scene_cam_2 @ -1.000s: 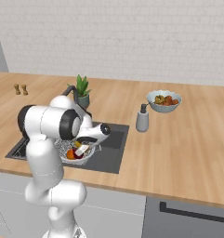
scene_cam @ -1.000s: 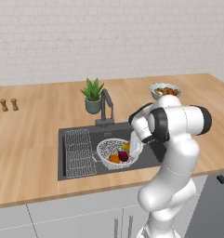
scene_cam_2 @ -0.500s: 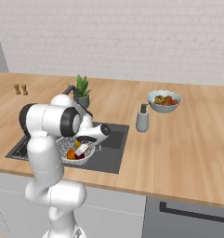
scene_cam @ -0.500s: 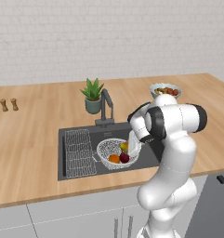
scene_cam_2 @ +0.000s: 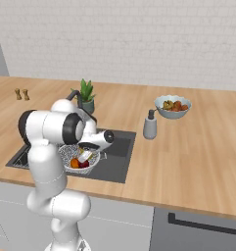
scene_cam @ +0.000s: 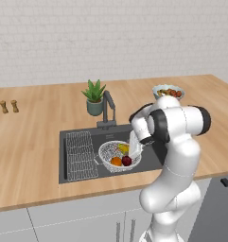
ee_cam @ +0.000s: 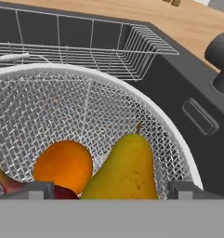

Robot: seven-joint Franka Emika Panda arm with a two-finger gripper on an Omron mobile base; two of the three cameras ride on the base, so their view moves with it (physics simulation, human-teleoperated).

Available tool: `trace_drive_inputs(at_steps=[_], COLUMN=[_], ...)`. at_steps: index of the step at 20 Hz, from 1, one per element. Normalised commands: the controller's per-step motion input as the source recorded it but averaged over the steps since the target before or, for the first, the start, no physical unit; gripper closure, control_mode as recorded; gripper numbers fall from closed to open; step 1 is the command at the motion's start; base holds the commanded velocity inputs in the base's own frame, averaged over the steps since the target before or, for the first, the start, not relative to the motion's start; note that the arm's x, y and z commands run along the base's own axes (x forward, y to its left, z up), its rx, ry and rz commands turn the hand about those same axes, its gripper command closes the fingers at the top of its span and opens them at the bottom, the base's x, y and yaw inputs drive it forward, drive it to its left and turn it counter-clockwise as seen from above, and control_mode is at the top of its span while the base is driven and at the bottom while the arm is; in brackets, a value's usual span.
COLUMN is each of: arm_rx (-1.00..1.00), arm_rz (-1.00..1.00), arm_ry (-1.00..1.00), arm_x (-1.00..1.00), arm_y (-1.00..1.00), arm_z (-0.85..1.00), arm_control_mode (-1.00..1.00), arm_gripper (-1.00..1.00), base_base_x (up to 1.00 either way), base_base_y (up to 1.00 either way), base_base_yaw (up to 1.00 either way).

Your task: Put the colander in the sink, put the pear, pear, orange in the colander, and turn on the sink faucet and pour water over the colander.

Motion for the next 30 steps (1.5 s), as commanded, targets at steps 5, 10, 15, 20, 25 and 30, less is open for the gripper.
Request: trace_drive_inputs(at_steps=[5,10,15,20,25,30], arm_rx=[0.01,0.06,0.09,0.09,0.22,0.18], arm_rz=[0.0,0.0,0.0,-0.03,0.0,0.0], arm_ry=[-0.19,-0.15,-0.17,-0.08,0.0,-0.03], arm_x=[-0.28,-0.17,-0.13,0.0,-0.02,0.0], arm_y=[0.0,0.0,-0.18,-0.27,-0.16,0.0], arm_z=[0.37,0.7,0.68,0.53,0.41,0.31], arm_control_mode=[-1.0,-1.0,-1.0,-1.0,-1.0,-1.0], arm_gripper=[-1.0,-1.0,-1.0,-1.0,-1.0,-1.0], base_base_x=[0.0,0.0,0.0,0.0,0.0,0.0], base_base_y=[0.0,0.0,0.0,0.0,0.0,0.0], base_base_yaw=[0.0,0.0,0.0,0.0,0.0,0.0])
